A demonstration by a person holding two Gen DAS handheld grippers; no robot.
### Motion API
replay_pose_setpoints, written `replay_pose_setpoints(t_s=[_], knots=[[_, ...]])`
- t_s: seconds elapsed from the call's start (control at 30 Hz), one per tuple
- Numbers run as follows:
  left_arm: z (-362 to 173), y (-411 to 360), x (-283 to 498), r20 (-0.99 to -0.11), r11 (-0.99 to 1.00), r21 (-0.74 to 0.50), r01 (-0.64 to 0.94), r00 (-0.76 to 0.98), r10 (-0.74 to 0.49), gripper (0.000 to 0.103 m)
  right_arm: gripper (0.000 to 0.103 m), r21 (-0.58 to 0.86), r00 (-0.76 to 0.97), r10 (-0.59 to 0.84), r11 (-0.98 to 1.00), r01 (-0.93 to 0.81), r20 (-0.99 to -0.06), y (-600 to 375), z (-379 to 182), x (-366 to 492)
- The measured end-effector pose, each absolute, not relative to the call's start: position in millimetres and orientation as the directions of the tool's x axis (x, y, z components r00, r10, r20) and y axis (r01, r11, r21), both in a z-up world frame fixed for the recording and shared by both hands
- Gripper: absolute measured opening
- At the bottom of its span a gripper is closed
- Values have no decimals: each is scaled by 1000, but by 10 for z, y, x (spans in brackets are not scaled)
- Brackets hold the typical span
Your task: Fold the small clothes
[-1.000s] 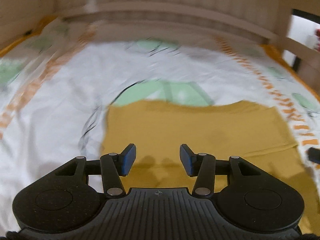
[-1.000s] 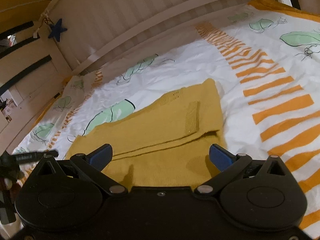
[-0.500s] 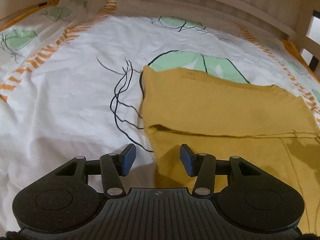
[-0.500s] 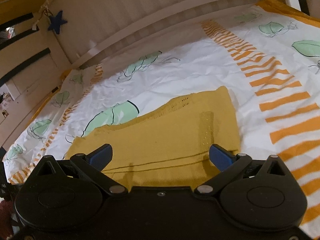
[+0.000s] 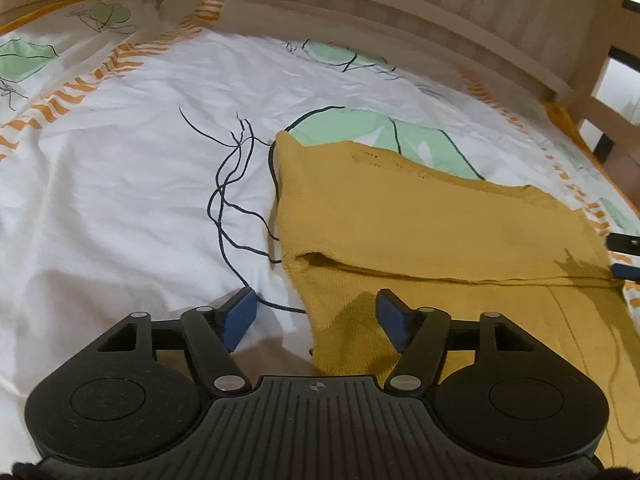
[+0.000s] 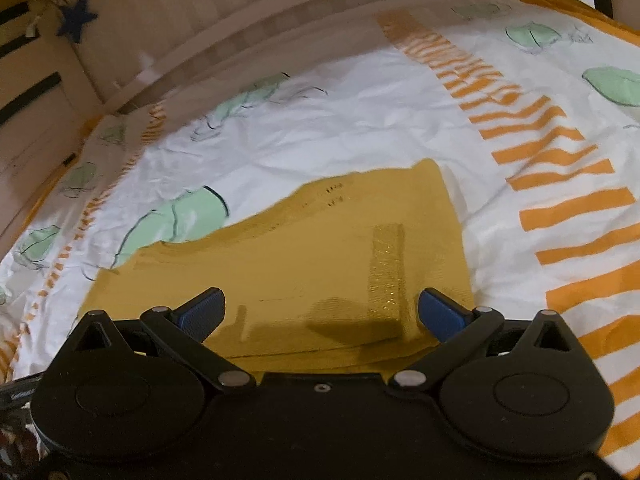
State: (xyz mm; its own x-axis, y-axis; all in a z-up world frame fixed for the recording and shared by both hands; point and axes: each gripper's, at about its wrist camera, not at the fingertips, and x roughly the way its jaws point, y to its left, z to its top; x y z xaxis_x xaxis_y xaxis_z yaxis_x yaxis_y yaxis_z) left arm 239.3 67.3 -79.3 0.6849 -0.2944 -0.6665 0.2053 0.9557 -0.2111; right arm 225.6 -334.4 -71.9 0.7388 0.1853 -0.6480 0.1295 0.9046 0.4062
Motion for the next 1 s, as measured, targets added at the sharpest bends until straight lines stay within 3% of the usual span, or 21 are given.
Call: replay_pose_setpoints(t_s=[0.23,0.4,0.5,0.57,0.6,0.67,0.7,0.87,1.0], knots=[[-760,633,2423,-681,956,-194,221,671,-294,70,103,421,711,207,897,137,-672,-3284,-778,2369],[-753,731,2439,-669,946,-252,205,669,-324,70,102,416,698,199,896,155,-688,-3270,-788,2424],[-753,750,2448,-669,943,-263,204,666,-330,70,86,408,692,186,897,170,-697,-3280,-779,2449],[-749,737,2447,-670,945,-255,202,668,-324,70,61,367,680,157,913,176,-717,-3259,-759,2481],[-751,732,2448,-669,946,-254,200,670,-322,70,55,328,667,130,927,180,-734,-3237,-737,2501],[-754,731,2448,-667,946,-256,196,672,-320,70,22,305,661,124,938,166,-740,-3217,-681,2516],[-754,732,2450,-667,946,-257,196,673,-320,70,18,318,669,137,935,155,-731,-3214,-630,2505],[-760,742,2459,-666,947,-254,197,674,-319,70,16,302,751,110,945,123,-651,-3219,-274,2344],[-764,738,2456,-667,948,-247,201,675,-316,70,17,263,706,46,944,201,-707,-3357,-409,2407]])
